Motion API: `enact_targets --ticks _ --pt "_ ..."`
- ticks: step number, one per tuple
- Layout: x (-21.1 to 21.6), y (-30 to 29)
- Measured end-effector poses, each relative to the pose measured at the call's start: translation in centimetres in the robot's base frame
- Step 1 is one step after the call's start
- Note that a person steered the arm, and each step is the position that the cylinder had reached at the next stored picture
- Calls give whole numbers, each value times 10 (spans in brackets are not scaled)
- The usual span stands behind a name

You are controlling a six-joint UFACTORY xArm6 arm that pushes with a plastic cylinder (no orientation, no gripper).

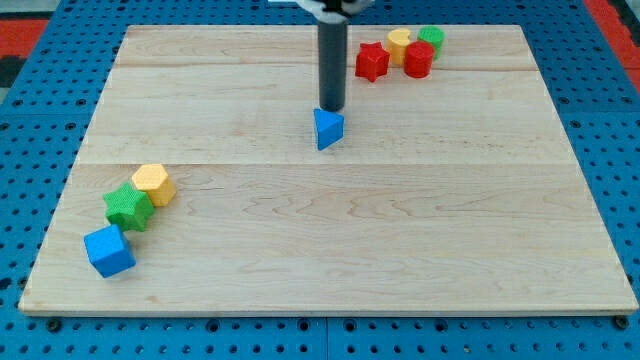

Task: Move the blue triangle into the right side of the green star

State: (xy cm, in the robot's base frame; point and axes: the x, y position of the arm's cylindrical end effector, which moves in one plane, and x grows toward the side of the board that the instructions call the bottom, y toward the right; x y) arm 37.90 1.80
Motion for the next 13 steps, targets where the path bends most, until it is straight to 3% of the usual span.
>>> enact_targets --ticks 1,2,3,6,7,8,9,10,11,12,13 --pt "21 -75" --pt "42 -93" --pt "-19 -64" --pt "-67 -54" --pt "-58 -44" --pt "-53 42" --pt "0 46" --pt "29 -31" --pt "-10 -107" --pt "-10 -103" --pt "30 -84"
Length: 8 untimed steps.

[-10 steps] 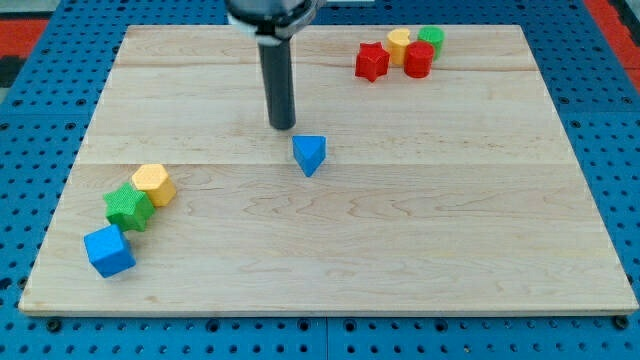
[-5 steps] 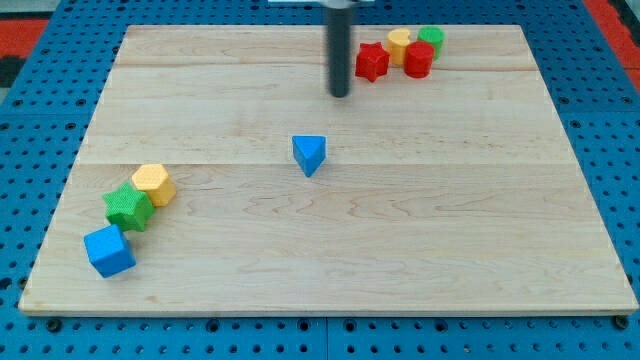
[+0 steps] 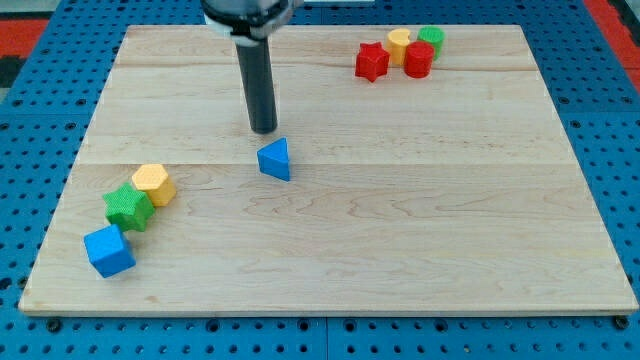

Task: Move the blue triangle into the right side of the green star

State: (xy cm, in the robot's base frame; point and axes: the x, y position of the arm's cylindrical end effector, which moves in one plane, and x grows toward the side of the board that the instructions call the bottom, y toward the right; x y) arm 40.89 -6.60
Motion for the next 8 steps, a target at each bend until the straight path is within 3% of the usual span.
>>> enact_targets --ticks 1,3,4,5,7,8 --pt "48 -9" --pt "6 52" --pt "26 87" --pt "65 21" --pt "64 -132" --pt "64 -109"
